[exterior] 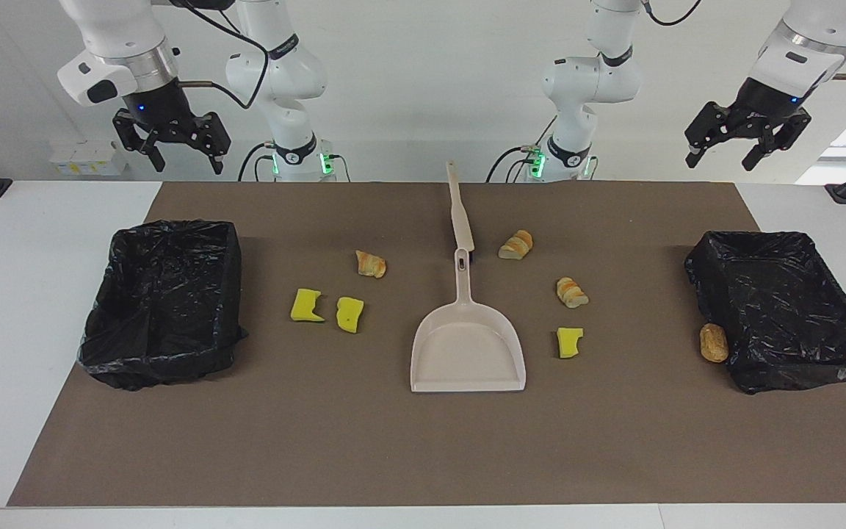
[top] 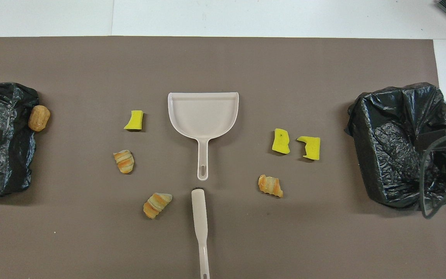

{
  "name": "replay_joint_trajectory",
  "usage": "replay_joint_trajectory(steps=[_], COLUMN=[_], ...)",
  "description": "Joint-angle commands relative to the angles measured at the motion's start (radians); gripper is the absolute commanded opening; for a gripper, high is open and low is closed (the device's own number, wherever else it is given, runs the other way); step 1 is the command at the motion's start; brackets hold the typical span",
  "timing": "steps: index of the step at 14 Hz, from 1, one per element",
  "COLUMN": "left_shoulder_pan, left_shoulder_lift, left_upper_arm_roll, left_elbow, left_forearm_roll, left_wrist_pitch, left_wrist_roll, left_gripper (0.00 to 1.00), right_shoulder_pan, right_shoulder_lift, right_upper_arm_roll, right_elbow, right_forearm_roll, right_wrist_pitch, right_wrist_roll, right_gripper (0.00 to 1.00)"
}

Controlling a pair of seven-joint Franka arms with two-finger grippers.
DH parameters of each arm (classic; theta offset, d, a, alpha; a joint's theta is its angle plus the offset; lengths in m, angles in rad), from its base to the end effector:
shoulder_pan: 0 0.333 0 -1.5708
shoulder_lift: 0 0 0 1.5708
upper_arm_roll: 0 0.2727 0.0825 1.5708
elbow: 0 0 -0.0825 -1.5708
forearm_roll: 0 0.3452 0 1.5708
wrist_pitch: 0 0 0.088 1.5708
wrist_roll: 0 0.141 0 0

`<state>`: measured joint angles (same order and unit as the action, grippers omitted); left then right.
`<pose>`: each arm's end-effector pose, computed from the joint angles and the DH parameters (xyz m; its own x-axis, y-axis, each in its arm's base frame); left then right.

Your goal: Sweep and dump trash in bin

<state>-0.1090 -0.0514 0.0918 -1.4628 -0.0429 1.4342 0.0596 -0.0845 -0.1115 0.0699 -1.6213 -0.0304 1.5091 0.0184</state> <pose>0.4872 -0.0137 0.6069 0.9963 -0.0825 0.0255 -0.0836 -0.9955 0.0456 0.4790 -0.0098 0.5755 0.9994 -0.0353 -0.0002 -0.0353 -0.9987 0.0381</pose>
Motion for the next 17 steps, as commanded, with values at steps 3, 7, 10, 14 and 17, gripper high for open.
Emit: replay_joint_trajectory(steps=[3, 7, 10, 14, 17], left_shoulder_pan=[0.008, 0.003, 0.000, -0.001, -0.006], left_shoulder_lift=[-0.016, -0.015, -0.015, -0.013, -0.015], left_upper_arm_roll=[-0.006, -0.007, -0.007, -0.007, -0.015], left_elbow=[-0.024, -0.024, -0.024, -0.022, -0.025], left_forearm_roll=[0.015, 0.015, 0.015, 0.015, 0.014], left_wrist_pitch=[0.006, 0.008, 0.006, 0.015, 0.014], left_wrist_roll=[0.006, 0.005, -0.001, 0.002, -0.003], left_gripper=[1.00, 1.00, 1.00, 1.00, 1.00], right_shoulder_pan=[-0.006, -0.006, -0.006, -0.006, -0.011], right_shoulder_lift=[-0.016, -0.016, -0.016, -0.016, -0.013], right_upper_arm_roll=[0.001, 0.001, 0.001, 0.001, -0.009], right_elbow=[-0.015, -0.015, -0.015, -0.015, -0.014], right_forearm_roll=[0.015, 0.015, 0.015, 0.015, 0.015], right_wrist_pitch=[-0.006, -0.006, -0.006, -0.006, -0.003], right_wrist_roll=[0.014, 0.014, 0.014, 0.014, 0.014], right_gripper=[1.00, 1.00, 1.00, 1.00, 1.00])
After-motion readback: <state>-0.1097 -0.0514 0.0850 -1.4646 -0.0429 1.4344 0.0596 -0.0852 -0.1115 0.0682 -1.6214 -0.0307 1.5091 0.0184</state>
